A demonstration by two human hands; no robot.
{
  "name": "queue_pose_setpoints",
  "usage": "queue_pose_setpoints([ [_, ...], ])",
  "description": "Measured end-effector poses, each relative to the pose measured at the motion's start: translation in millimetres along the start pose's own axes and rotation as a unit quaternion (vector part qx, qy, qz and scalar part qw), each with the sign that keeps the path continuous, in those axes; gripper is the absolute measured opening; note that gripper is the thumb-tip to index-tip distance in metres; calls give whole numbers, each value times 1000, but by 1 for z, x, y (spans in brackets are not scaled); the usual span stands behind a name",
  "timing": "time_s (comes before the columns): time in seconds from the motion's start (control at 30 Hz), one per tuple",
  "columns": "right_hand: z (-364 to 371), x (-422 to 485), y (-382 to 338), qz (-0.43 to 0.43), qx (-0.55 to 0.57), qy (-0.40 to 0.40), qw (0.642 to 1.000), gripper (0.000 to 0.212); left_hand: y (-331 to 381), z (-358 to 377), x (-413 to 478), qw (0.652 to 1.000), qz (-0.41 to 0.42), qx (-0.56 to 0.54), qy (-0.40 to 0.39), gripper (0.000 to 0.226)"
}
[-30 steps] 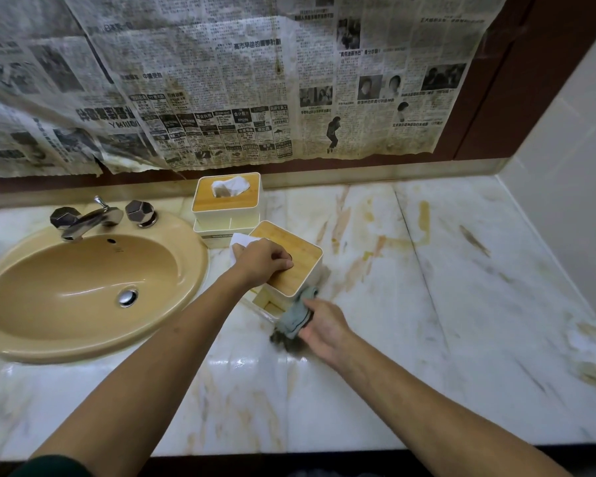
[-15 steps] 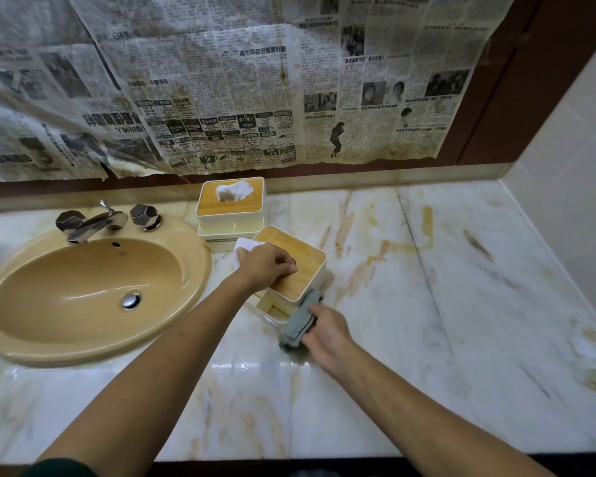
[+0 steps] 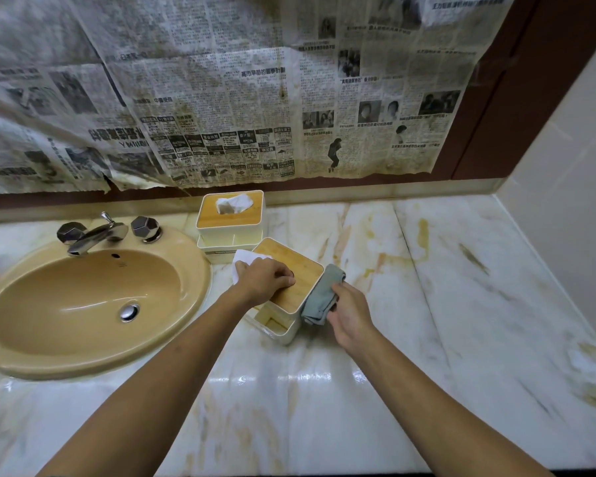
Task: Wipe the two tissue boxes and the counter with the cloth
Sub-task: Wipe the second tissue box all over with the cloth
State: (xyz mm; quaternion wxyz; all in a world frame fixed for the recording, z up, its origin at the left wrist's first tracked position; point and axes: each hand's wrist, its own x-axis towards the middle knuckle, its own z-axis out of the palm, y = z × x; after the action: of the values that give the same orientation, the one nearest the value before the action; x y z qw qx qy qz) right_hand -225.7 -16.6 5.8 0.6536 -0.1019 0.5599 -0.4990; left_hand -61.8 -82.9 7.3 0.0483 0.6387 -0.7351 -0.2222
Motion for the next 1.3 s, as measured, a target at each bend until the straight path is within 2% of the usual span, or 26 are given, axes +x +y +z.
queue_pose_setpoints([
  [0.07, -12, 0, 0, 6, 66, -6, 998, 21, 1, 0, -1, 1000, -3, 12, -13, 26],
  [0.23, -42, 2, -11, 29, 175, 21, 984, 29, 7, 0, -4, 998, -36, 38, -36, 27],
  [0.47, -58, 7, -25, 8, 183, 20, 983, 33, -9, -14, -8, 991, 78, 65, -92, 14],
  [0.57, -53, 10, -21, 1, 130, 20, 991, 31, -8, -17, -8, 985, 105, 109, -86, 18],
  [0.63, -45, 12, -14, -7, 55, 12, 998, 28, -3, -15, -9, 988, 80, 118, -57, 25],
  [0.77, -27, 11, -6, -29, -89, -18, 995, 23, 7, -4, -10, 994, -27, 109, -14, 37],
  [0.9, -23, 1, 2, -35, -150, -20, 988, 25, 7, 5, -7, 988, -137, 67, 20, 35],
  [1.0, -21, -13, 19, -29, -134, -30, 990, 27, 10, 5, -9, 983, -158, 84, 33, 34],
  [1.13, -17, -27, 41, 7, -110, -70, 991, 29, 3, 6, -12, 988, -147, 43, 34, 25],
  [1.3, -26, -25, 34, 24, 38, -43, 998, 27, 3, -2, -17, 990, -136, 32, 17, 27],
])
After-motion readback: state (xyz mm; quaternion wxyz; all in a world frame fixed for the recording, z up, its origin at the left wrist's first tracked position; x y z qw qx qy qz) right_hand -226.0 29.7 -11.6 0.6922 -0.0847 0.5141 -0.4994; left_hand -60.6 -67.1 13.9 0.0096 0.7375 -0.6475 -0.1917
